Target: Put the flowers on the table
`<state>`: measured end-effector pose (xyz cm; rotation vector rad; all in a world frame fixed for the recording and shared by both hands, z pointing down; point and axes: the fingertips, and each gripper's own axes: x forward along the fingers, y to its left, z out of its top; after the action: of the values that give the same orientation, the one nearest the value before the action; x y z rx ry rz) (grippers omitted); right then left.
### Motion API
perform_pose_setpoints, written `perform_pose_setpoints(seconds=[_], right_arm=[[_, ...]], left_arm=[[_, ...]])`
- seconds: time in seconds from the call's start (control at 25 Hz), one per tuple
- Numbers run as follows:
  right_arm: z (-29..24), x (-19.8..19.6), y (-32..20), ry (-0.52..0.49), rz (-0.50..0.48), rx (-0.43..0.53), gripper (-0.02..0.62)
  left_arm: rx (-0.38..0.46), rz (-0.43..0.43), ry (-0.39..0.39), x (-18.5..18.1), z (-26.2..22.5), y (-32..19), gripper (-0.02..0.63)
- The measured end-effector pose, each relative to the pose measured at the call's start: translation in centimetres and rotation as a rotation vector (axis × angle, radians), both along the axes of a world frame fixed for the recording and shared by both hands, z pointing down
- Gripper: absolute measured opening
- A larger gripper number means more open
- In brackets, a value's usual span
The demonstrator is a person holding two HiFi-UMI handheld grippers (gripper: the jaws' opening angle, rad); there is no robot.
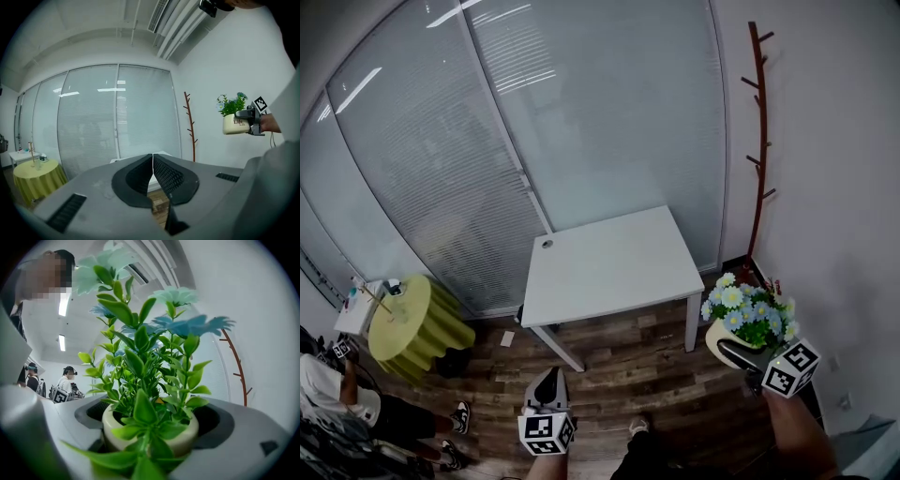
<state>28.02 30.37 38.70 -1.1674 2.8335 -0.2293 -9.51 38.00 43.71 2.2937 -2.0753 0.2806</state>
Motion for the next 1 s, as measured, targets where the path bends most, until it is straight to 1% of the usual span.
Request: perform_pose_setpoints(seconds=[0.24,0.44,0.6,1.0], right_arm=[[-0.3,-0.9,-3.1,0.011,0.021,0.004,0.515],[-0.9,-2.1,-6.7,0.006,0.04,0.012,0.515],[-1.6,-3.8,-9.5,0.009,0.045,0.02,0.515],[-1.5,-7.3,-15.3,0.022,0.075,0.013,0.515]], left_arm=[[0.008,0.025,-0.004,-1.0,0.1,-4.0,0.009],[0.033,0.041,-0.004,-2.3,-1.1,-8.5,0.009],[0.049,0.054,-0.004,-3.7,-2.0,-12.0,0.009],[0.034,0.093,0.008,-6.4,-0.8,-19.1,0.009]])
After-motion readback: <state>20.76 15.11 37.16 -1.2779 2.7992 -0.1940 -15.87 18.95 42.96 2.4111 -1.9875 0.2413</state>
